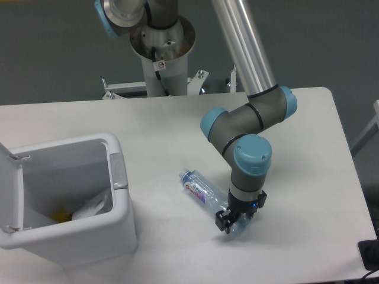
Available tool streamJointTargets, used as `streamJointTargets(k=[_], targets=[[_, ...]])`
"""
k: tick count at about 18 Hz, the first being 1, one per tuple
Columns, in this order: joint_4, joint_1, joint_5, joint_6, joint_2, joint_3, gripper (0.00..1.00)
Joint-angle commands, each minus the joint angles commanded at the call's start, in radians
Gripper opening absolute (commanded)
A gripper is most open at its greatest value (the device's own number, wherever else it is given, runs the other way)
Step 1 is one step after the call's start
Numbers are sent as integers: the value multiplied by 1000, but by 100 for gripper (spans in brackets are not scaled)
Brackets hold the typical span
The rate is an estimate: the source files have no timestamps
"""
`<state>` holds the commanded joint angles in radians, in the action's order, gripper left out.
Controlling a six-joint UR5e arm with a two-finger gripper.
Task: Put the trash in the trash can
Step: 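Lower the gripper onto the bottle's middle and close around it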
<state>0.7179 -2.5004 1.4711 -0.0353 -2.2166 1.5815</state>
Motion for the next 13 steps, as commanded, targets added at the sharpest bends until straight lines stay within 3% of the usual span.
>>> streamJointTargets(k=[10, 13], targets=[[0, -2, 0, 2, 11, -5, 63], [2, -2, -5, 2, 38, -14, 62]])
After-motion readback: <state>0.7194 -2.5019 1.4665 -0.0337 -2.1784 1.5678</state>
